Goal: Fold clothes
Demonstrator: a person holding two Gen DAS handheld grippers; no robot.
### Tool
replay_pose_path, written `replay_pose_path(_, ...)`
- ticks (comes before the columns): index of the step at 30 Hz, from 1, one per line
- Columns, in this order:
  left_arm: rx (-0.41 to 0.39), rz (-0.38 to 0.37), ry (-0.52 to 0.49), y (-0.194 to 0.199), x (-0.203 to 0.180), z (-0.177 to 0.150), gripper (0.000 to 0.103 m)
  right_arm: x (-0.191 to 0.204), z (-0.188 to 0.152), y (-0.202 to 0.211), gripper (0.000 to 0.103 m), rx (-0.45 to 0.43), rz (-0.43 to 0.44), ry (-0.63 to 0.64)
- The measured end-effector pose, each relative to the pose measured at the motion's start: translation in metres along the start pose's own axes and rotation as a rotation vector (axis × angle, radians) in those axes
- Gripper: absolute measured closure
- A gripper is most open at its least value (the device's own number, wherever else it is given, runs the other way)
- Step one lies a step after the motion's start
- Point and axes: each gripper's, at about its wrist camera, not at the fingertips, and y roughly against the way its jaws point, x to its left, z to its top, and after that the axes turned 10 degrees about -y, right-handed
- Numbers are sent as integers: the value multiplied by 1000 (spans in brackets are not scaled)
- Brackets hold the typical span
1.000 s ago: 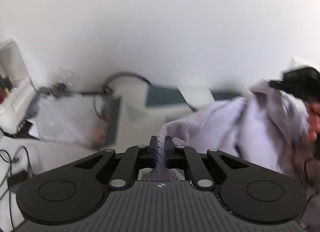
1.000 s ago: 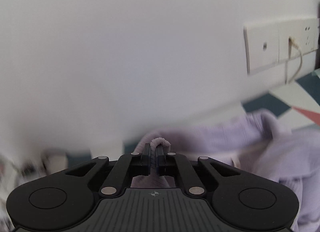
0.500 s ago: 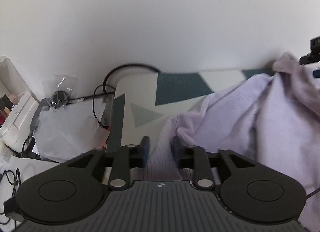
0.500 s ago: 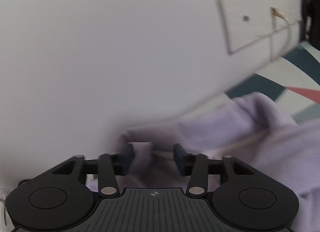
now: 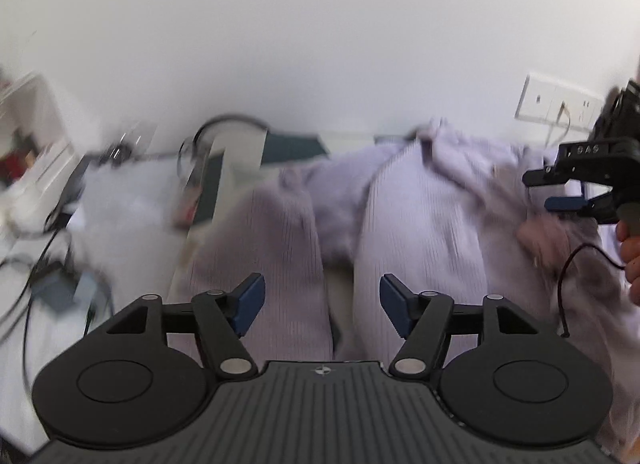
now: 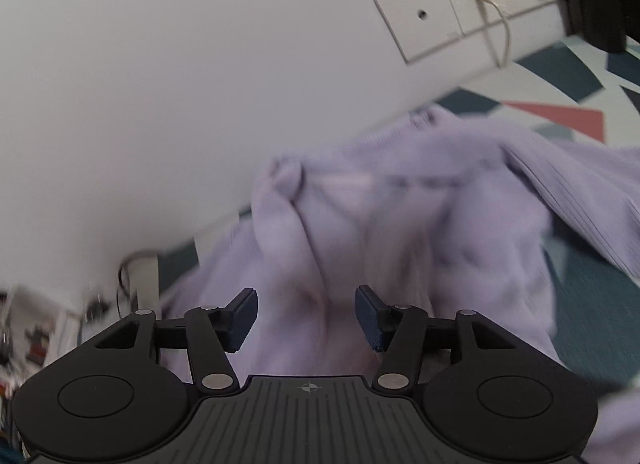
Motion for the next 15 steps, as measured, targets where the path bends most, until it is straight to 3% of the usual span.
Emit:
replay_pose_path(5,15,-72,82,34,-32,-24,38,-3,-16,19,52,50,-9,22)
replay_pose_path(8,26,-120,57,40,-61,-27,38,-1,-1,38,53,-21,-30,46)
replay_pose_path(12,98,-152,-4,21,-109,-35,38,-4,20,58,37,-97,-93,175)
replay_pose_path(15,155,-167,-29,-2,-139,-48,38,-13,25,59,33,-103,-140,253)
